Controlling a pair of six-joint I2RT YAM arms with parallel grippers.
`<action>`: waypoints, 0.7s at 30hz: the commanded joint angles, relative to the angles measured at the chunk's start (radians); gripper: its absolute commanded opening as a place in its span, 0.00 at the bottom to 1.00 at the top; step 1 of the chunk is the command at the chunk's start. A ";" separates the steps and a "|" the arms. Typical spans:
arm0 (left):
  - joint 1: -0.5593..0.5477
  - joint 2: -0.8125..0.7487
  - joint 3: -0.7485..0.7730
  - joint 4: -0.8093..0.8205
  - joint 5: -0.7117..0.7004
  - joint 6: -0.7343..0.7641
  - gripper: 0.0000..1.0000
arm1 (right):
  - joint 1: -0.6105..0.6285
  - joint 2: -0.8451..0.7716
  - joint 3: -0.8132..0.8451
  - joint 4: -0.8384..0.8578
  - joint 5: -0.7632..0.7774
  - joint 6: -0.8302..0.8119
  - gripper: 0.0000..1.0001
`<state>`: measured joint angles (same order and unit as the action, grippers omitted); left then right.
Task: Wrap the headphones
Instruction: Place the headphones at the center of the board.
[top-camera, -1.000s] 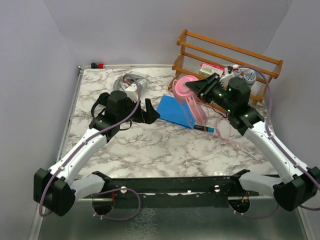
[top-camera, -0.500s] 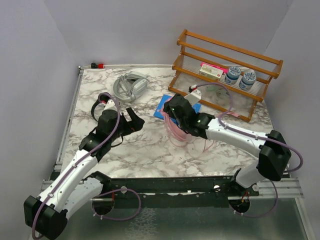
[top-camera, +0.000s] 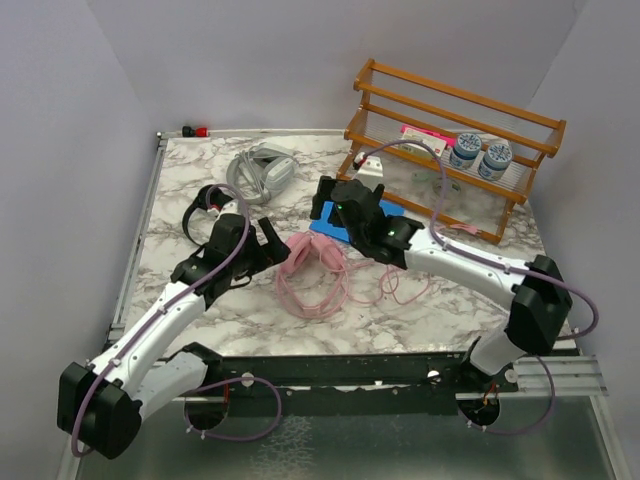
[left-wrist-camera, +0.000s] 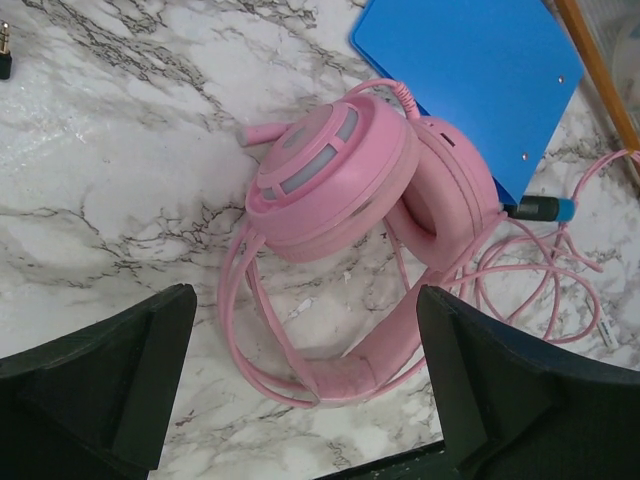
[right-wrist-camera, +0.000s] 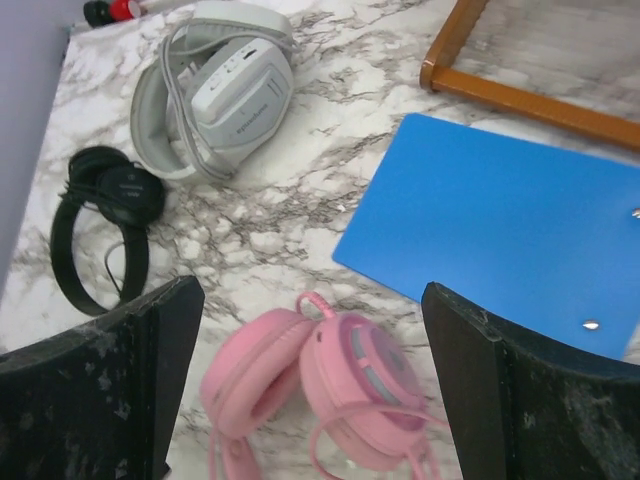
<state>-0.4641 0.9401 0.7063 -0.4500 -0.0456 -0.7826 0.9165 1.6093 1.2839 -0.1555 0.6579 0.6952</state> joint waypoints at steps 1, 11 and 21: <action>0.007 0.016 -0.010 0.066 0.041 0.021 0.99 | -0.032 -0.167 -0.132 0.057 -0.202 -0.290 1.00; 0.005 -0.024 -0.047 -0.122 0.104 -0.195 0.99 | -0.075 -0.243 -0.198 0.039 -0.737 -0.858 0.95; -0.031 -0.109 -0.149 -0.161 0.122 -0.333 0.95 | -0.074 0.029 0.008 -0.066 -1.016 -1.203 0.91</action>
<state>-0.4805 0.8440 0.5919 -0.5739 0.0566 -1.0298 0.8429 1.5826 1.2388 -0.1585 -0.1864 -0.2844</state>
